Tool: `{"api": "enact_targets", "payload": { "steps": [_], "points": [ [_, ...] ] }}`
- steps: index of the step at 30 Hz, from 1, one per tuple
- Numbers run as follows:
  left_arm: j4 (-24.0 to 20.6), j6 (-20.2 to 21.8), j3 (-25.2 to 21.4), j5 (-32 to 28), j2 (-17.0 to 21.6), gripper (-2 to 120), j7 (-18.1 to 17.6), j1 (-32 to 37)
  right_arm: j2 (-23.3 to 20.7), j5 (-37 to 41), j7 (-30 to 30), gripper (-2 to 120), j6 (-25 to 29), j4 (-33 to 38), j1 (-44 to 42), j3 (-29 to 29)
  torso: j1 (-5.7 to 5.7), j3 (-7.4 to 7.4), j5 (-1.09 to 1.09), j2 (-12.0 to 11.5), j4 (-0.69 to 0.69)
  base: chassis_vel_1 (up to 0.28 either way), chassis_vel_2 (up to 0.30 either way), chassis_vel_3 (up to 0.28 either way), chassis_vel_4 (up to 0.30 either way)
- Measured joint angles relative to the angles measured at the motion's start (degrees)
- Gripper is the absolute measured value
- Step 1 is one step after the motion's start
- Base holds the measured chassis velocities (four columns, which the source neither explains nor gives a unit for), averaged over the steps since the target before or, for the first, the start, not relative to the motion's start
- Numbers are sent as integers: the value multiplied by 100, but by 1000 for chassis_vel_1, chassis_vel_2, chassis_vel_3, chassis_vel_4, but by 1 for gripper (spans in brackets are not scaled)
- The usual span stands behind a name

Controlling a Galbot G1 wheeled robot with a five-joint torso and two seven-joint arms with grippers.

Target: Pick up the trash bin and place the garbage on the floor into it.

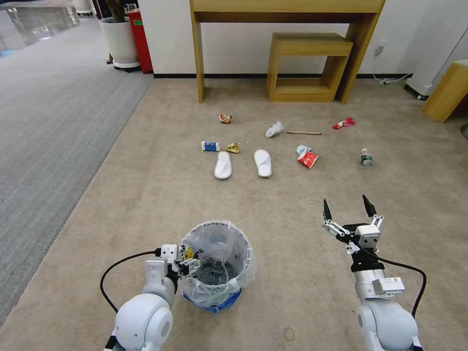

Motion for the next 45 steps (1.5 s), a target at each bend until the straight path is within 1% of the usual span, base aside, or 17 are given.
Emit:
{"api": "enact_targets", "payload": {
  "steps": [5,7,13,16,17,19,20,22,23,24,27,29,31,33,36,40,45],
  "points": [
    [273,-1,-42,169,10,100,14,-88,12,-7,0,100,2,9,-12,-3,0,1,-1,0,0,0,0,0,0],
    [397,-2,-126,186,92,100,13,-155,11,-7,-1,100,8,18,-24,15,0,0,0,0,0,0,0,0,0],
    [454,-6,-100,137,68,98,13,-184,10,-7,-1,100,24,3,-30,33,0,1,0,0,0,0,0,0,0],
    [506,-6,18,201,-67,84,28,-159,26,-17,-3,100,24,-2,-11,24,0,1,-1,0,0,0,0,0,0],
    [506,-6,18,201,-67,84,28,-159,26,-17,-3,100,24,-2,-11,24,0,1,-1,0,0,0,0,0,0],
    [567,-6,52,259,-123,74,49,-165,31,-20,-3,100,24,-6,-8,21,0,0,-1,0,0,0,0,0,0],
    [567,-6,52,259,-123,74,49,-165,31,-20,-3,100,24,-6,-8,21,0,0,-1,0,0,0,0,0,0],
    [653,-9,39,268,-135,64,78,-209,29,-21,-4,100,29,-12,-17,31,0,0,0,0,0,0,0,0,0],
    [693,-12,12,262,-134,60,87,-237,25,-21,-4,100,38,-15,-21,45,0,0,0,0,0,0,0,0,0],
    [693,-12,12,262,-134,60,87,-237,25,-21,-4,100,38,-15,-21,45,0,0,0,0,0,0,0,0,0],
    [765,-18,-72,234,-98,44,106,-277,9,-11,-4,100,54,-20,-31,79,0,0,0,0,0,0,0,0,0],
    [779,-18,-99,230,-82,41,112,-285,4,-6,-4,100,57,-21,-31,86,0,-1,0,0,0,0,0,0,0],
    [802,-18,-151,223,-43,29,132,-302,3,-3,-4,100,59,-24,-28,86,0,0,0,0,0,0,0,0,0],
    [804,-18,-167,217,-28,26,141,-302,4,-3,-4,100,59,-25,-24,83,0,0,0,0,0,0,0,0,0],
    [752,-11,-225,175,27,11,184,-252,14,-6,-4,100,59,-38,-9,60,0,0,-2,0,-1,0,0,0,0],
    [640,-24,-306,121,84,5,193,-165,24,-16,-3,100,59,-51,-4,38,0,0,-2,0,0,0,0,0,0],
    [509,-23,-407,110,165,5,243,-21,35,-28,2,100,60,-53,0,13,0,0,-2,0,0,0,0,0,0]
  ]
}}
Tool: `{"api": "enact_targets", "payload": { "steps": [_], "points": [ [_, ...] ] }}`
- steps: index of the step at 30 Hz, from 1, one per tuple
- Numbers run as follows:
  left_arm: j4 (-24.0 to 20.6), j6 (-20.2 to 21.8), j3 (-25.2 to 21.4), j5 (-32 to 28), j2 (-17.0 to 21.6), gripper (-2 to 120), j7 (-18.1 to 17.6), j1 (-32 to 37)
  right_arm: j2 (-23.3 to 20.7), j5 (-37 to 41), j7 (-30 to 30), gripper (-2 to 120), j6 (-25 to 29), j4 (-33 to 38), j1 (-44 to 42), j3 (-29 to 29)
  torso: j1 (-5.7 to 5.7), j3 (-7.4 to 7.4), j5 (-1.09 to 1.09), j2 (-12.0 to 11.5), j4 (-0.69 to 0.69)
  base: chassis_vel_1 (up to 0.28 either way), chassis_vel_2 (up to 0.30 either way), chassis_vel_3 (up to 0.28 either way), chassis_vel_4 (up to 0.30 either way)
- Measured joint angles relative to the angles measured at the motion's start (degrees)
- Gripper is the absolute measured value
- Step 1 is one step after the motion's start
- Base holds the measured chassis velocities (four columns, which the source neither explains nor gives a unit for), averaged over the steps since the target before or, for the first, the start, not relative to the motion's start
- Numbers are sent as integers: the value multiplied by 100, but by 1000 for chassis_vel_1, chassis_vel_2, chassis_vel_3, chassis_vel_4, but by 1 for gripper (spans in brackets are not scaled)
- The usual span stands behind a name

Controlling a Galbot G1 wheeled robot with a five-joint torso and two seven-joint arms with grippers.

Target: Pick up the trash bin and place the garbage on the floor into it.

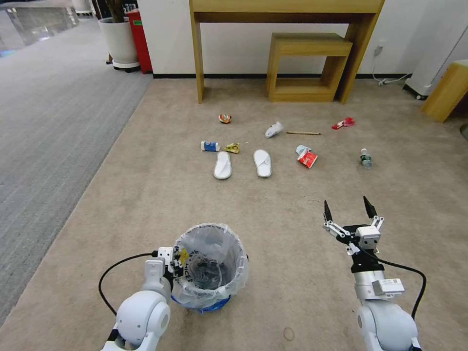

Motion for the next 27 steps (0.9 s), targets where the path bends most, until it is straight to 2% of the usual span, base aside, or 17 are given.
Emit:
{"api": "enact_targets", "payload": {
  "steps": [4,7,8,11,12,15,20,24,27],
  "points": [
    [-200,26,-156,-81,-12,3,60,133,8,9,78,100,0,0,0,-37,0,0,0,0,0,0,0,0,0],
    [-677,34,-520,-505,-128,1,31,227,10,28,133,100,-4,27,-26,-49,0,1,1,0,1,0,0,0,0],
    [-677,34,-520,-505,-128,1,31,227,10,28,133,100,-4,27,-26,-49,0,1,1,0,1,0,0,0,0],
    [-1301,30,-1013,-1127,-235,0,-165,277,26,23,131,100,8,66,-64,-36,0,0,2,0,0,0,0,0,0],
    [-1301,30,-1013,-1127,-235,0,-165,277,26,23,131,100,8,66,-64,-36,0,0,2,0,0,0,0,0,0],
    [-1678,27,-1415,-1356,-244,0,-319,454,108,12,125,100,25,176,-142,36,0,0,3,0,1,0,0,0,0],
    [-1720,30,-1614,-1414,-210,0,-403,550,174,10,134,100,30,327,-241,142,0,0,-1,0,0,0,0,0,0],
    [-1667,26,-1933,-1670,-340,0,-547,564,216,14,179,100,30,437,-274,181,0,0,0,0,0,0,0,0,0],
    [-1540,26,-2338,-1986,-540,0,-833,584,243,28,223,100,64,407,-276,205,0,0,-1,0,1,0,0,0,0]
  ]
}}
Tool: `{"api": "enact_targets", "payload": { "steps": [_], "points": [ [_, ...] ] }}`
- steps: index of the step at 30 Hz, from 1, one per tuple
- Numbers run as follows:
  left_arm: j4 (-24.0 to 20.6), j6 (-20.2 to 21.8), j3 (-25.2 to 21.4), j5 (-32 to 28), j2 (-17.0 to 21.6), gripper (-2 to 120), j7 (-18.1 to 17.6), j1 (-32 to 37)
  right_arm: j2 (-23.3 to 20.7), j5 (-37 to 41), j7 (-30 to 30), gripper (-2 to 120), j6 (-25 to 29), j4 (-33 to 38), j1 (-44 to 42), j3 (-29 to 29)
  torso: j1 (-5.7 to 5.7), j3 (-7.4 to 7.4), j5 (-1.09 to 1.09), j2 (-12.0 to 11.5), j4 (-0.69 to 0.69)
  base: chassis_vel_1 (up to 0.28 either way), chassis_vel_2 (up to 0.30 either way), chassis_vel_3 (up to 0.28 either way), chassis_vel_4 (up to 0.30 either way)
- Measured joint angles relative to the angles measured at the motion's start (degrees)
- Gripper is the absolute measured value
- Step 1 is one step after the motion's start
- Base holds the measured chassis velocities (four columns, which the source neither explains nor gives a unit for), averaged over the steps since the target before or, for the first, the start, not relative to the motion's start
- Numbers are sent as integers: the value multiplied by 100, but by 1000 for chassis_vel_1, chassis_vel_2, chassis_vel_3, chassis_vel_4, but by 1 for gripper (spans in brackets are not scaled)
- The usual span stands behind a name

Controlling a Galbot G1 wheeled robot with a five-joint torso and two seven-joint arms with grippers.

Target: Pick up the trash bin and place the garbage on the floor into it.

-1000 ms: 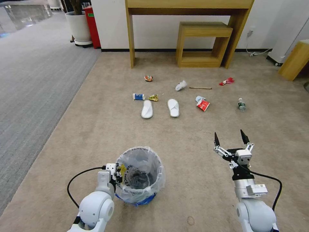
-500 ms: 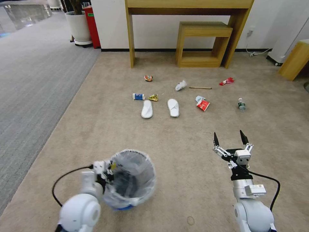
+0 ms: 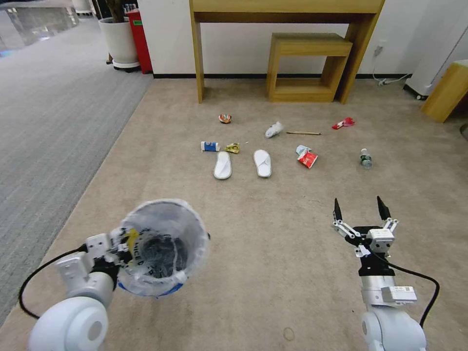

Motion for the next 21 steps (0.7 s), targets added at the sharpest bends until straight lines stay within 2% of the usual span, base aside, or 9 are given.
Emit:
{"api": "enact_targets", "payload": {
  "steps": [7,15,21],
  "points": [
    [12,0,-528,-662,-100,0,-275,43,-6,11,52,100,37,-152,30,54,-1,0,1,0,-1,0,0,0,0],
    [66,-4,-875,-838,-63,0,-331,41,52,-16,43,100,67,-221,86,23,0,0,1,0,-1,0,0,0,0],
    [66,-7,-917,-937,-75,0,-330,20,76,-19,30,100,83,-190,97,35,0,0,1,0,-1,0,0,0,0]
  ]
}}
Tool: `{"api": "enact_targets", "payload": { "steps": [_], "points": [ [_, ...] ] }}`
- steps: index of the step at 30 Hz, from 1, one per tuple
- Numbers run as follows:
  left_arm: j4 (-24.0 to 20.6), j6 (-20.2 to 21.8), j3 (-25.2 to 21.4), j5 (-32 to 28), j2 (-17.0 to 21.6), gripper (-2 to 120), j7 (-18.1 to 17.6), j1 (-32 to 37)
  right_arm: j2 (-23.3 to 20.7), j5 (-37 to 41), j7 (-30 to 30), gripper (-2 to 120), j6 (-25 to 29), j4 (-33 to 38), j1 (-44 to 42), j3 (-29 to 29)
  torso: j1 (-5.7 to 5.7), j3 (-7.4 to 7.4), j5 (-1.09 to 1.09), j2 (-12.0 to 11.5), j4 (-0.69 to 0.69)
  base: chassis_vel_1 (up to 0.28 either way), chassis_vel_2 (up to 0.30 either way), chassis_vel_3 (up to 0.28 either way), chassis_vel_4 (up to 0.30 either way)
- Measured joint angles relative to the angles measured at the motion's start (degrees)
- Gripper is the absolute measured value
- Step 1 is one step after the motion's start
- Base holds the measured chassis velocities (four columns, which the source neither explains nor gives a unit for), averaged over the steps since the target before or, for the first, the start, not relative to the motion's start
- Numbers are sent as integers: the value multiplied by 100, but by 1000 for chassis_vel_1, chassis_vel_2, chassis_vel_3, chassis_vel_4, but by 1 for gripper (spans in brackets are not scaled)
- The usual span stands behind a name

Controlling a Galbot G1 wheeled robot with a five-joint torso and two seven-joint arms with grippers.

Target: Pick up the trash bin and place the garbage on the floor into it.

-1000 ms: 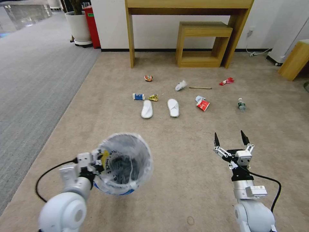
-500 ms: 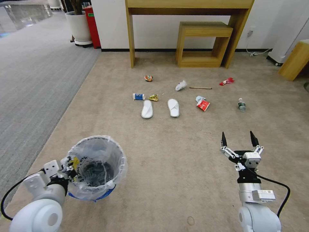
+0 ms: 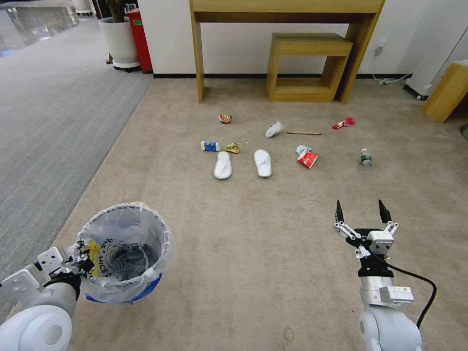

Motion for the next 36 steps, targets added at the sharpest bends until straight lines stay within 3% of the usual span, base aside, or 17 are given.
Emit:
{"api": "enact_targets", "payload": {
  "steps": [18,36],
  "points": [
    [-105,-3,-7,-131,-25,0,30,-45,2,-19,-83,100,110,28,-17,21,0,0,1,0,0,11,12,-12,-16],
    [-173,-4,176,84,-124,0,19,-4,-51,76,-64,100,208,44,-24,0,0,0,-1,0,2,194,199,-185,-198]
  ]
}}
